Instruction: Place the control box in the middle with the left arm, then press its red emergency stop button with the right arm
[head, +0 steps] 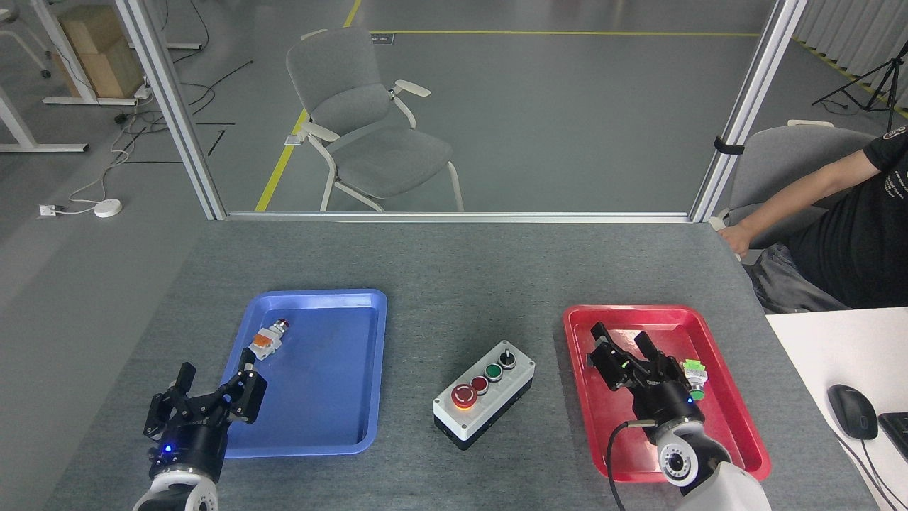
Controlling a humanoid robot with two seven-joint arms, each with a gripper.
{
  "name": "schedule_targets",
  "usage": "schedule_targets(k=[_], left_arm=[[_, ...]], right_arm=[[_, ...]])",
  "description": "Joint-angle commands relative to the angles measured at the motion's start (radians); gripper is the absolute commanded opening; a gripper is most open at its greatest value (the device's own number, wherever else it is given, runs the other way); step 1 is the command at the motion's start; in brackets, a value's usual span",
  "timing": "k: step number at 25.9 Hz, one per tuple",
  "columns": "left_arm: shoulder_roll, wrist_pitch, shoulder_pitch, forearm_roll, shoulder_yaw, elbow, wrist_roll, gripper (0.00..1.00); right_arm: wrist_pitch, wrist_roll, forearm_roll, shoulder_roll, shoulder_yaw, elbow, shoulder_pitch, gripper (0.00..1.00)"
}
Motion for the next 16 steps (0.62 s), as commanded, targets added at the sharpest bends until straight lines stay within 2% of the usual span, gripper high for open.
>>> schedule_targets(k=[1, 3, 7, 16], left_arm=[[-0.003, -0.005, 0.001, 0.000, -0.027, 0.025, 0.005, 0.99], [0.000, 0.000, -0.001, -0.001, -0.046, 0.039, -0.005, 0.99], [-0.005, 0.000, -0.002, 0.014, -0.046, 0.039, -0.002, 0.99], [-0.005, -0.002, -0.002, 0.014, -0.046, 0.039, -0.002, 0.99]], right_arm=[[0.045, -0.008, 0.024, 0.001, -0.009, -0.030, 0.047, 1.00], [0.105, -0.029, 0.057, 0.004, -0.009, -0.034, 0.047, 1.00], [0.281, -0.149, 0.134, 0.009, 0.007, -0.055, 0.038, 1.00], [0.249, -0.152, 0.137, 0.011, 0.031, -0.081, 0.041, 1.00]])
